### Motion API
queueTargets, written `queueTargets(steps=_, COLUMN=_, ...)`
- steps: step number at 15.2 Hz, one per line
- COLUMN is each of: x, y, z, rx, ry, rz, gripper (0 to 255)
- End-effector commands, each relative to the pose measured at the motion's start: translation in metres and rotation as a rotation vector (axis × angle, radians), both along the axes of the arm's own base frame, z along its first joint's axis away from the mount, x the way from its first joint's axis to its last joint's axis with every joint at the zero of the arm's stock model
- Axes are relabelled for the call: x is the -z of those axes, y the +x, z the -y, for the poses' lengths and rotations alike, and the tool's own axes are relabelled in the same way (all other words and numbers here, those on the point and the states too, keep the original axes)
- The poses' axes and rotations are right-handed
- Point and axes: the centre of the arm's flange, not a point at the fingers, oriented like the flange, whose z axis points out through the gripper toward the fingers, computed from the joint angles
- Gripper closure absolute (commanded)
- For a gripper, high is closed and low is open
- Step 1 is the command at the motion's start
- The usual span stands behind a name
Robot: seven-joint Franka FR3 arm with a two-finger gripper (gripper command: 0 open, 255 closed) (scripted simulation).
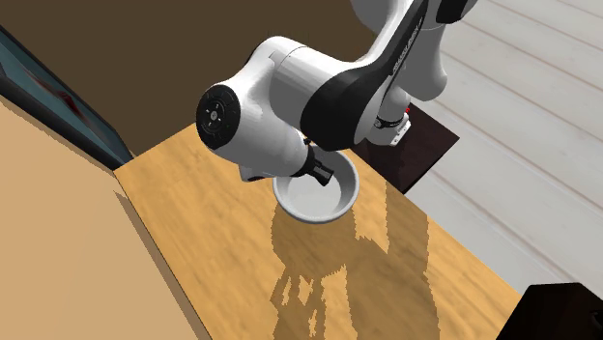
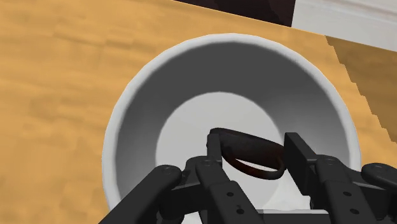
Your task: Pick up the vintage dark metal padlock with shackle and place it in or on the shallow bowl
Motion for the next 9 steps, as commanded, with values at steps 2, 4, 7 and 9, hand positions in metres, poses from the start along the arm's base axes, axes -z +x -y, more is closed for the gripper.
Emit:
queueTargets(steps=2, x=0.0026, y=-0.0003, z=0.0002, rx=0.0, ry=0.0, rz=0.001, gripper=255)
queueTargets(steps=4, x=0.0026, y=-0.0003, z=0.0002, rx=0.0, ry=0.0, rz=0.001, gripper=255)
queueTargets(steps=7, x=0.0026, y=-0.0004, z=0.0002, rx=0.0, ry=0.0, rz=0.001, gripper=0)
queueTargets(steps=9, x=0.0026, y=-0.0003, z=0.0002, rx=0.0, ry=0.0, rz=0.001, gripper=0)
